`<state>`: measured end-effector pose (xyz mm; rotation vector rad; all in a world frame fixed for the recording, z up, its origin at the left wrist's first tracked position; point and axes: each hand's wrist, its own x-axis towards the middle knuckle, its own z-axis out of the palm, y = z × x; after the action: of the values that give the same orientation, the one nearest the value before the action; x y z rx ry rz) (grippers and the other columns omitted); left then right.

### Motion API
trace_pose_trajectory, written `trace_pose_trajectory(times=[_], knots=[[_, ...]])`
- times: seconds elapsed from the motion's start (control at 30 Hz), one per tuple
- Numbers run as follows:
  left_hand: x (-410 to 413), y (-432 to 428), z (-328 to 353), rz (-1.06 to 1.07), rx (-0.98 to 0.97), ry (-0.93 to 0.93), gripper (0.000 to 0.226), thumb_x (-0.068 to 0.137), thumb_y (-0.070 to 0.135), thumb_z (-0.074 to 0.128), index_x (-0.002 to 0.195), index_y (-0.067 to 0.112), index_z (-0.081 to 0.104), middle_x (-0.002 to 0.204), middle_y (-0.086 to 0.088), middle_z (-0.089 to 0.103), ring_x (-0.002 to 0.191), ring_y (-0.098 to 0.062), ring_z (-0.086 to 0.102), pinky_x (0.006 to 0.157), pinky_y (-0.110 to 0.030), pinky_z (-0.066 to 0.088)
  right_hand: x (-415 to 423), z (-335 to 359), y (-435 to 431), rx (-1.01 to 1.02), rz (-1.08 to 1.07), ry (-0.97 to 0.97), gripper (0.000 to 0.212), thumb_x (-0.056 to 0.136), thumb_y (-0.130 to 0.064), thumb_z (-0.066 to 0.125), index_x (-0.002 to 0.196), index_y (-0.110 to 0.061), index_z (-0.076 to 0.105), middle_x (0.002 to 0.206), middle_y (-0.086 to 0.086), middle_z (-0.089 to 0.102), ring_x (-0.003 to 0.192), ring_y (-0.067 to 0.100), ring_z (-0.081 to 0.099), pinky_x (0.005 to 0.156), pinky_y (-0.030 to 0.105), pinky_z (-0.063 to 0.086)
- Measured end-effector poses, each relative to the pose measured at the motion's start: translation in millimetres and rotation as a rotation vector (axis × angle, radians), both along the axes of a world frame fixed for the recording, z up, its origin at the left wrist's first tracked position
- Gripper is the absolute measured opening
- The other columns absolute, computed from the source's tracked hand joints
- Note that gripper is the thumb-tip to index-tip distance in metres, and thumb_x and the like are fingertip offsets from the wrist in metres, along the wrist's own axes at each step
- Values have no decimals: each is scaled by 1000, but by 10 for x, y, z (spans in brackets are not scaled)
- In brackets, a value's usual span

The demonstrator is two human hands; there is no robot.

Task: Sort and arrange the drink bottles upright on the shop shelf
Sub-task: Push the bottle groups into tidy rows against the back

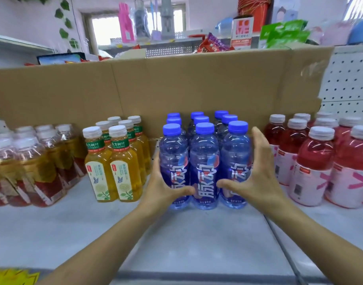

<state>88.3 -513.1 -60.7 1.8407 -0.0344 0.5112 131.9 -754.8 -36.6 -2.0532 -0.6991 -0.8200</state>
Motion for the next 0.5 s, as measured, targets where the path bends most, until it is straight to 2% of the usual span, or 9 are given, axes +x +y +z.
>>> trace_pose_trajectory(times=[0.03, 0.1, 0.2, 0.3, 0.33, 0.4, 0.47, 0.5], knots=[[-17, -28, -20, 4, 21, -22, 135, 39, 59, 93, 151, 43, 18, 136, 30, 47, 120, 14, 50, 81, -9, 51, -44, 16, 41, -155, -70, -174, 138, 50, -59, 90, 156, -23, 8, 163, 5, 9, 151, 24, 12, 118, 54, 23], [-19, -73, -53, 23, 19, -28, 125, 44, 53, 91, 147, 42, 21, 129, 36, 46, 111, 25, 49, 70, 1, 46, -113, 13, 174, -369, -197, -299, 136, 49, -70, 83, 155, -23, 12, 163, 9, 8, 151, 36, 6, 112, 70, 20], [16, -103, -77, 80, 42, -3, 100, 62, 38, 90, 134, 48, 22, 117, 39, 44, 100, 24, 52, 61, 2, 44, -136, -19, 330, -493, -319, -218, 131, 53, -76, 77, 154, -26, 11, 165, 11, 11, 150, 42, 0, 108, 74, 21], [65, -105, -131, 111, 74, -27, 89, 73, 22, 87, 129, 45, 21, 113, 40, 41, 94, 33, 48, 57, 6, 38, -138, -17, 358, -493, -341, -181, 129, 54, -73, 78, 154, -23, 12, 164, 13, 14, 149, 44, 0, 107, 74, 25], [69, -109, -127, 116, 81, -20, 88, 74, 21, 86, 129, 44, 21, 112, 39, 41, 94, 30, 50, 57, 7, 38, -148, -8, 364, -498, -345, -174, 129, 54, -72, 79, 154, -23, 13, 164, 14, 15, 149, 45, 1, 106, 74, 26], [42, -127, -89, 107, 61, 10, 89, 74, 21, 86, 131, 43, 21, 117, 36, 43, 103, 15, 53, 63, 3, 44, -177, 14, 371, -529, -356, -158, 130, 55, -71, 79, 154, -23, 10, 165, 13, 12, 149, 46, 1, 107, 74, 25], [-55, -155, -27, 183, 131, -30, 99, 74, 25, 86, 146, 36, 18, 143, 18, 40, 129, 4, 38, 90, -14, 45, -221, 22, 328, -525, -340, -166, 126, 58, -69, 79, 156, -22, 14, 165, 12, 8, 150, 44, 0, 109, 74, 21], [-127, -171, 12, 258, 232, -109, 106, 75, 27, 85, 152, 31, 13, 154, 11, 28, 138, 2, 26, 103, -20, 36, -249, 21, 289, -492, -308, -184, 120, 62, -65, 79, 156, -21, 19, 165, 13, 9, 150, 43, 3, 110, 73, 20]])
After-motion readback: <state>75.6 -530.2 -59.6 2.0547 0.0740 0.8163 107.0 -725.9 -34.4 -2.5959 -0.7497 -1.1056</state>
